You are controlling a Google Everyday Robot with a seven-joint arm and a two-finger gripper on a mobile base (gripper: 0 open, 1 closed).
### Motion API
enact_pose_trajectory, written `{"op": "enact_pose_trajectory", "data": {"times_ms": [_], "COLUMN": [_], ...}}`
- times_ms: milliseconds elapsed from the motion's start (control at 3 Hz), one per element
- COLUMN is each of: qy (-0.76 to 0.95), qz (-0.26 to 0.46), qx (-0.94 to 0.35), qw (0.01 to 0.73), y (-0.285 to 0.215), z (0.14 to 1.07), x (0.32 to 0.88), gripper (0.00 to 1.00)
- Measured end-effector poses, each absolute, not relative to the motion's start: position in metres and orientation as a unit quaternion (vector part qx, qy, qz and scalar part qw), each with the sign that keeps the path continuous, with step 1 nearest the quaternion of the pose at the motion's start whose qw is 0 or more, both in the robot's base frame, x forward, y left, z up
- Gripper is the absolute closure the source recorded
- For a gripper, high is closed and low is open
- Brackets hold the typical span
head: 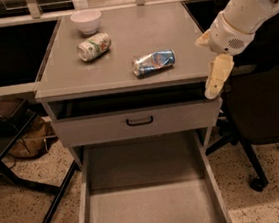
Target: Place redbull can into middle drawer
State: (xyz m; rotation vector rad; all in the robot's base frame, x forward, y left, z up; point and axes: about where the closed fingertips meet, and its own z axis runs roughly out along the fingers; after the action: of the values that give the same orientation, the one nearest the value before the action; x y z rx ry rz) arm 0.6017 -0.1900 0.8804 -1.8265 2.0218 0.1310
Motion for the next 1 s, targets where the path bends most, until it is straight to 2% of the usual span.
{"op": "enact_pose_trajectory", "data": {"times_ms": [667,1000], "qy": [0.686,0.681], "qz": [0.071,0.067], "qx": [-0.692,-0.698], "qw": [0.213,0.21], "y": [-0.15,-0.147], "z": [0.845,0.847], "x": [0.677,0.682], "gripper": [0.0,0.0]}}
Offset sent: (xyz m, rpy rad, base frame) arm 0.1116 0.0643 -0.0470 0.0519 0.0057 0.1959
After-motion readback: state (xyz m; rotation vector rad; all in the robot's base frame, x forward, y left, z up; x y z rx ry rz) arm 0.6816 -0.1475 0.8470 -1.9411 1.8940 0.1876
